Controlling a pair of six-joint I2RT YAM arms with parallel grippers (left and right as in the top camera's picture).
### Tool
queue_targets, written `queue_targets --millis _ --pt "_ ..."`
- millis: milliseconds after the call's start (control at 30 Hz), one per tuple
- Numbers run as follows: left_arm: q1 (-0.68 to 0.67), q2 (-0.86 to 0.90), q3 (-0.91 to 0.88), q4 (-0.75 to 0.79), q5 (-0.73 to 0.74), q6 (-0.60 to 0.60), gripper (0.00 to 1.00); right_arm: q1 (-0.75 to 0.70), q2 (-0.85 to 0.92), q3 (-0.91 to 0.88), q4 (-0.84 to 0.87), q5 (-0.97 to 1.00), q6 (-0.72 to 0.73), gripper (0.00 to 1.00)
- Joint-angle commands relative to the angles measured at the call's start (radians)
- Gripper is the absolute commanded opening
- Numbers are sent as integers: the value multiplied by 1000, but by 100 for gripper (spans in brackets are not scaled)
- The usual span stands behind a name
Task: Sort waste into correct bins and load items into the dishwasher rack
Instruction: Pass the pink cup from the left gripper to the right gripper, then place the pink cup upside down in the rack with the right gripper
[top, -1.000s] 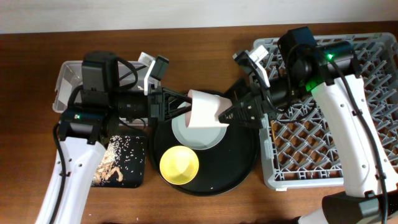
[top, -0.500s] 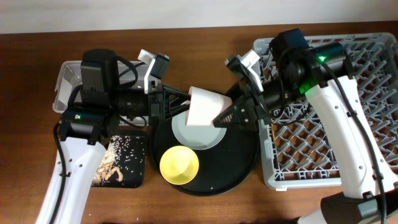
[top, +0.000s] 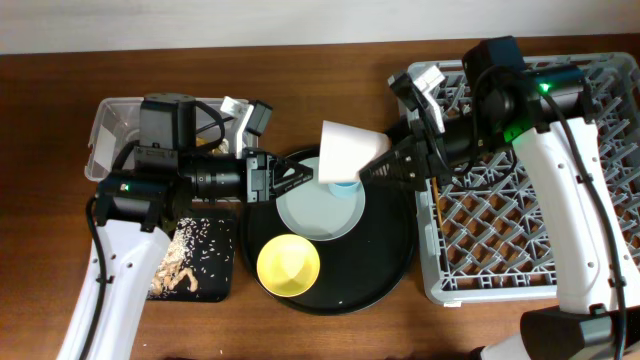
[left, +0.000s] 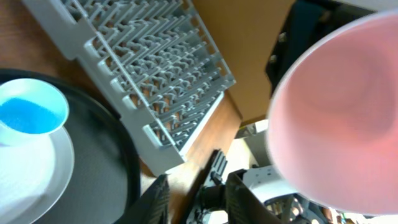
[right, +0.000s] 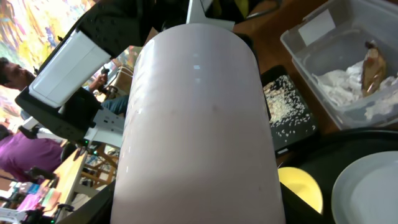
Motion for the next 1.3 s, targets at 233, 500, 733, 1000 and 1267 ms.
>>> queue_targets --millis 233,500,733,1000,1267 --pt "2 3 0 -179 -415 42 60 -85 -8 15 215 444 409 47" --pt "2 3 0 -212 -467 42 99 -138 11 14 340 1209 784 44" --pt "2 3 0 -212 -467 42 99 -138 113 11 347 1326 873 44" --pt "2 3 0 -212 -467 42 99 -139 267 11 356 1327 873 44" --pt "2 3 0 -212 -467 42 99 -138 325 11 369 1326 872 57"
